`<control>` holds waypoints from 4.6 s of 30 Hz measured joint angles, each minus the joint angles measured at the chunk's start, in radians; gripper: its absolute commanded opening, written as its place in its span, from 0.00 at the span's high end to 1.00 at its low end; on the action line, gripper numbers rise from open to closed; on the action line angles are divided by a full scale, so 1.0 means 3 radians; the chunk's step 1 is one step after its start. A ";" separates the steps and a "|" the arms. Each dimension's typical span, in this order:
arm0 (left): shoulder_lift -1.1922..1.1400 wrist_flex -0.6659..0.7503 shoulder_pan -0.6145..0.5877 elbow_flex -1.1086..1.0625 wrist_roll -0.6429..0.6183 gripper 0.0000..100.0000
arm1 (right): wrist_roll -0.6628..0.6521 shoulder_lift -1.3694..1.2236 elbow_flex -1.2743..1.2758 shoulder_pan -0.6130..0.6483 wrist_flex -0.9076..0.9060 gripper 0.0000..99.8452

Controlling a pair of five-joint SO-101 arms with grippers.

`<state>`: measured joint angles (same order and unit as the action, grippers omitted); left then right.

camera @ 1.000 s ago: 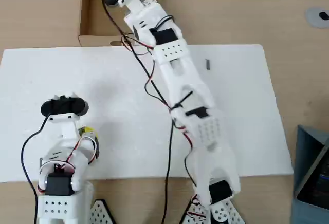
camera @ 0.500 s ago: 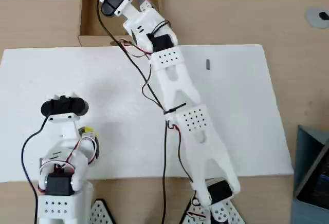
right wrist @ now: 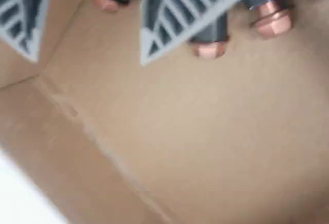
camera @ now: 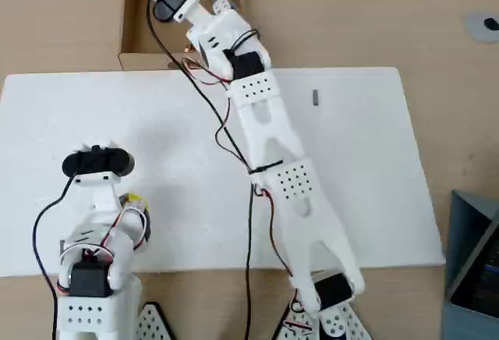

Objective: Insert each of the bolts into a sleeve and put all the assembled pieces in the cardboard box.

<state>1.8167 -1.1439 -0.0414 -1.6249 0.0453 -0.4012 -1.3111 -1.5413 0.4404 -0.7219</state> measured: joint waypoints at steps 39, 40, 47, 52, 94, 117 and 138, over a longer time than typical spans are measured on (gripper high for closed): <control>0.0000 0.0000 0.0000 0.0000 0.0000 1.00 | 0.0910 0.3718 0.0235 -0.0859 -0.3483 0.99; 0.0000 0.0000 0.0000 0.0000 0.0000 1.00 | 0.0910 0.3882 0.0414 -0.0926 -0.3483 0.99; 0.0000 0.0000 0.0000 0.0000 0.0000 1.00 | 0.0941 0.5196 0.1964 -0.1181 -0.3483 0.99; 0.0000 0.0000 0.0000 0.0000 0.0000 1.00 | 0.1176 0.5958 0.3166 -0.1371 -0.3468 0.99; 0.0000 0.0000 0.0000 0.0000 0.0000 1.00 | 0.1279 1.0398 1.0730 -0.1493 -0.1176 0.99; 0.0000 0.0000 0.0000 0.0000 0.0000 1.00 | 0.1279 1.0398 1.0771 -0.1493 -0.1135 0.99; 0.0000 0.0000 0.0000 0.0000 0.0000 1.00 | 0.1279 1.0398 1.0771 -0.1493 -0.1135 0.99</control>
<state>1.8167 -1.1439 -0.0414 -1.6249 0.0453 -0.0176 1.8082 1.6901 -0.0077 -1.0625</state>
